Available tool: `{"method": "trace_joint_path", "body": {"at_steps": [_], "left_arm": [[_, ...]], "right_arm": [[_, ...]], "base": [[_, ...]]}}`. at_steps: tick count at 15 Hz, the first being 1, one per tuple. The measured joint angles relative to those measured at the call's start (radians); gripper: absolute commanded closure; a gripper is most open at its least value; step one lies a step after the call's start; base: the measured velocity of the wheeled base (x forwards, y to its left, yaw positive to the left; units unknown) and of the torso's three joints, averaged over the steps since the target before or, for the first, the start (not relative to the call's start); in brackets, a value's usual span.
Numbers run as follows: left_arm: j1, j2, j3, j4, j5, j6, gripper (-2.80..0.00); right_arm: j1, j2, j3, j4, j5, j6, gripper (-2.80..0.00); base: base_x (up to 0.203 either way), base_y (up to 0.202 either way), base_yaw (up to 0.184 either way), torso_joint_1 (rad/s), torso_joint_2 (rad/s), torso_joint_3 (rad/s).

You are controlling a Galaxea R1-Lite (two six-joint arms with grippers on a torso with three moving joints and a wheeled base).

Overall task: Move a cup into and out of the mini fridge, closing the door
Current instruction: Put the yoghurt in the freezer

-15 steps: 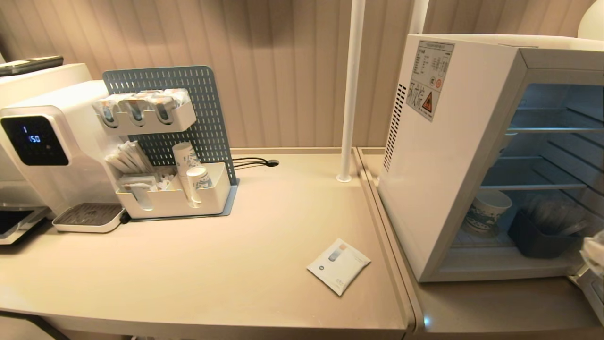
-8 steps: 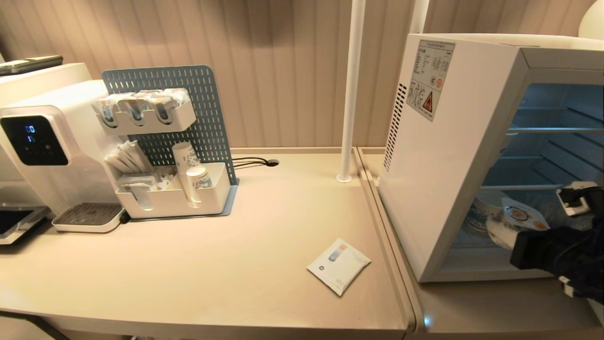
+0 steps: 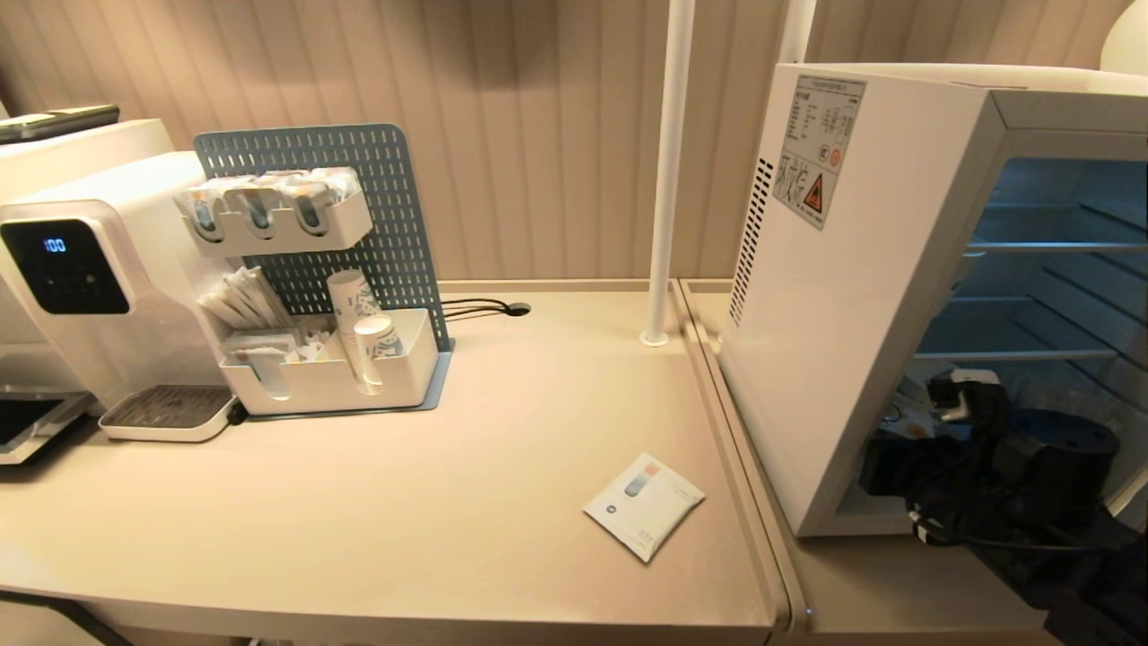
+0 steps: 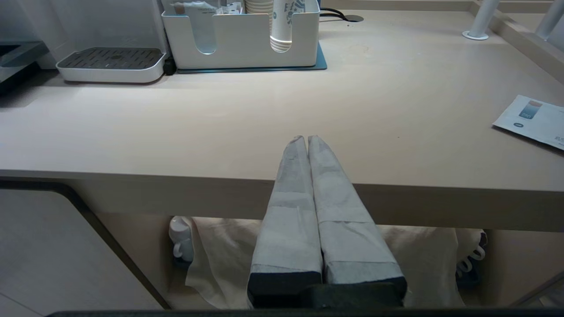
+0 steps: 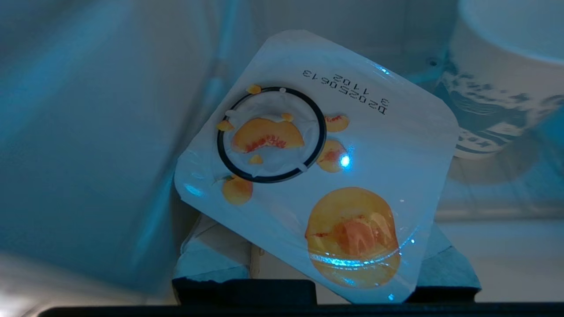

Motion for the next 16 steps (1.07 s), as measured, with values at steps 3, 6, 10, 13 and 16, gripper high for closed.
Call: {"method": "trace_joint_path", "body": {"at_steps": [3, 6, 10, 13, 16], "left_arm": [[0.0, 0.0, 0.0, 0.0, 0.0, -0.001, 0.0], [0.0, 0.0, 0.0, 0.0, 0.0, -0.001, 0.0], [0.001, 0.0, 0.0, 0.0, 0.0, -0.001, 0.0], [0.001, 0.0, 0.0, 0.0, 0.0, -0.003, 0.0], [0.0, 0.0, 0.0, 0.0, 0.001, -0.005, 0.0]], "right_arm": [[-0.019, 0.058, -0.106, 0.115, 0.015, 0.0, 0.0], [-0.042, 0.076, -0.207, 0.244, 0.031, 0.007, 0.0], [-0.062, 0.084, -0.249, 0.303, 0.021, 0.024, 0.0], [-0.066, 0.085, -0.246, 0.305, 0.023, 0.024, 0.0], [-0.071, 0.094, -0.267, 0.326, 0.024, 0.024, 0.0]], "base": [[0.0, 0.0, 0.0, 0.0, 0.0, 0.0], [0.0, 0.0, 0.0, 0.0, 0.0, 0.0], [0.0, 0.0, 0.0, 0.0, 0.0, 0.0], [0.0, 0.0, 0.0, 0.0, 0.0, 0.0], [0.0, 0.0, 0.0, 0.0, 0.0, 0.0]]}}
